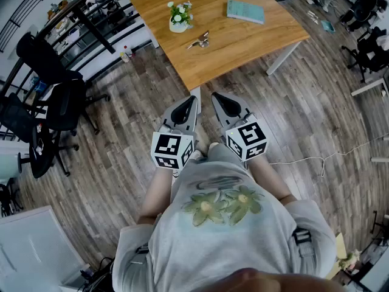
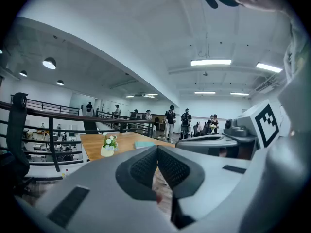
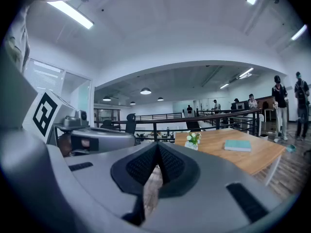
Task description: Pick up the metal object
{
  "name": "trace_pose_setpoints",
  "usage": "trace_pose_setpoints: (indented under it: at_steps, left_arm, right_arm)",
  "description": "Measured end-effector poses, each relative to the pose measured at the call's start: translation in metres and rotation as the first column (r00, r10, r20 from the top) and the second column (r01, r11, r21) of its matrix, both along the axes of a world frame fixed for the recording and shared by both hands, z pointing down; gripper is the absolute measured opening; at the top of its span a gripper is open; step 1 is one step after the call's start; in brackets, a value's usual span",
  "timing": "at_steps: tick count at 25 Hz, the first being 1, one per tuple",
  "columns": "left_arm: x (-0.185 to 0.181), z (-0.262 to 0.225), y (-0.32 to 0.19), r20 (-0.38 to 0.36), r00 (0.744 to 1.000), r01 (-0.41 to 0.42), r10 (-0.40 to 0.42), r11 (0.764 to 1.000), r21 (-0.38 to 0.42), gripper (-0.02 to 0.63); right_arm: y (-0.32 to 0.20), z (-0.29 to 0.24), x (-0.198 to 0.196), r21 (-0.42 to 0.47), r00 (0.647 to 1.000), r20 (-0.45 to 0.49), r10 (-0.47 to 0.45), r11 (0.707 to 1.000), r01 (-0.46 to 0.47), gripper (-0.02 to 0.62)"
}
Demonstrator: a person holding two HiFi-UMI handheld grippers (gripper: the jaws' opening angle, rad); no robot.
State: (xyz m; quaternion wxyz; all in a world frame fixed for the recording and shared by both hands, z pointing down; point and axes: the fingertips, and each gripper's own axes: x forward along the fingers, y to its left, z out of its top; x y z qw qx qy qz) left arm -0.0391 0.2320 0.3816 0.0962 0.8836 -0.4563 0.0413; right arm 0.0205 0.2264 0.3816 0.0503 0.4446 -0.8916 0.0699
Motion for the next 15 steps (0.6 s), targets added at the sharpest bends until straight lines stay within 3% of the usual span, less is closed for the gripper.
trace_pose_setpoints:
  at_steps: [15]
  left_arm:
    - [-0.008,0.016,-0.013,-0.002,0.999,-0.035,0.035,0.999,-0.025,0.014]
  right_arm:
    - [-0.011,0.017,-0.011,-0.036,1.0,0.018,0.017,0.999,-0.016,0.006]
